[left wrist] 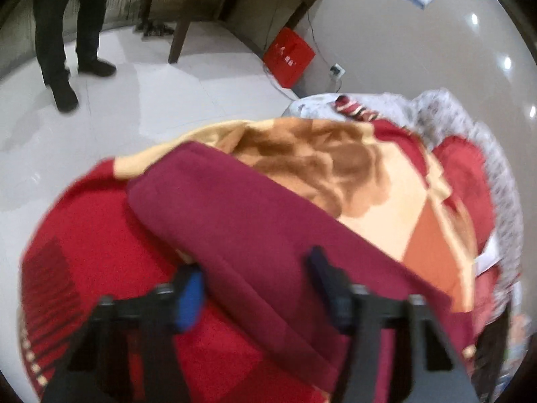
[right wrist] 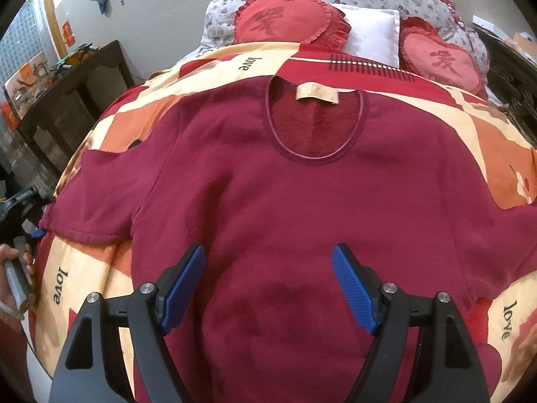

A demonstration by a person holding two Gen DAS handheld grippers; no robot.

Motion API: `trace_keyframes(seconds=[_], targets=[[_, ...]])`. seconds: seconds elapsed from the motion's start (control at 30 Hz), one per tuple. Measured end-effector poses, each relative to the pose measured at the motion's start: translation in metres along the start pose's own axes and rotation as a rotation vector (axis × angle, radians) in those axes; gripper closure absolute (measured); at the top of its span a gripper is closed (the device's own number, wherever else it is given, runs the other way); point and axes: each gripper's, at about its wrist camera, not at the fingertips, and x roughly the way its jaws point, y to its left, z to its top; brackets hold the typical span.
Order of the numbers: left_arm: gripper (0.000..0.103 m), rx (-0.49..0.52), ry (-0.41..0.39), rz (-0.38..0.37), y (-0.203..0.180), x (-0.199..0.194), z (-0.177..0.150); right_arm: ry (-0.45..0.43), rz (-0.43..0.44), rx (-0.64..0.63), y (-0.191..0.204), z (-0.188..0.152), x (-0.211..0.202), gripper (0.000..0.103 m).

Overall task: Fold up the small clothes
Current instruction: 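Grasp the sleeve nearest the left tool and fold it across the sweater body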

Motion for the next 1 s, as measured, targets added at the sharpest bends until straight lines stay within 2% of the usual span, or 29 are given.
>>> trace_keyframes(seconds=[0.07, 0.13, 0.27, 0.37, 0.47, 0.53, 0.73, 0.77, 0.87, 0.93, 1.0], targets=[[0.097, 0.032, 0.001, -0.044, -0.014, -0.007, 0.000, -0.005, -0.005, 0.012, -0.007, 0.000, -0.003, 0.004], [0.097, 0.071, -0.018, -0.147, -0.034, -0.033, -0.004, -0.018, -0.012, 0.024, -0.017, 0.002, -0.008, 0.003], [0.096, 0.248, -0.114, -0.249, -0.097, -0.091, -0.025, -0.034, -0.028, 0.049, -0.037, 0.005, -0.014, 0.004], [0.096, 0.390, -0.113, -0.369, -0.155, -0.122, -0.058, -0.052, -0.044, 0.089, -0.057, 0.007, -0.021, 0.004], [0.096, 0.534, -0.058, -0.462, -0.215, -0.133, -0.111, -0.073, -0.059, 0.141, -0.079, 0.008, -0.030, 0.004], [0.096, 0.607, 0.001, -0.508, -0.246, -0.128, -0.148, -0.082, -0.072, 0.167, -0.094, 0.008, -0.036, 0.004], [0.096, 0.806, 0.177, -0.576, -0.306, -0.086, -0.264, -0.094, -0.142, 0.202, -0.132, 0.002, -0.048, 0.003], [0.094, 0.851, 0.220, -0.571, -0.314, -0.073, -0.287, -0.093, -0.152, 0.214, -0.139, 0.000, -0.049, 0.003], [0.084, 0.930, 0.300, -0.508, -0.314, -0.051, -0.315, -0.075, -0.160, 0.246, -0.157, -0.003, -0.048, 0.003], [0.076, 0.927, 0.315, -0.521, -0.301, -0.056, -0.313, -0.068, -0.134, 0.246, -0.161, -0.004, -0.046, 0.003], [0.056, 0.913, 0.291, -0.569, -0.286, -0.073, -0.300, -0.065, -0.096, 0.230, -0.157, -0.003, -0.041, 0.003]])
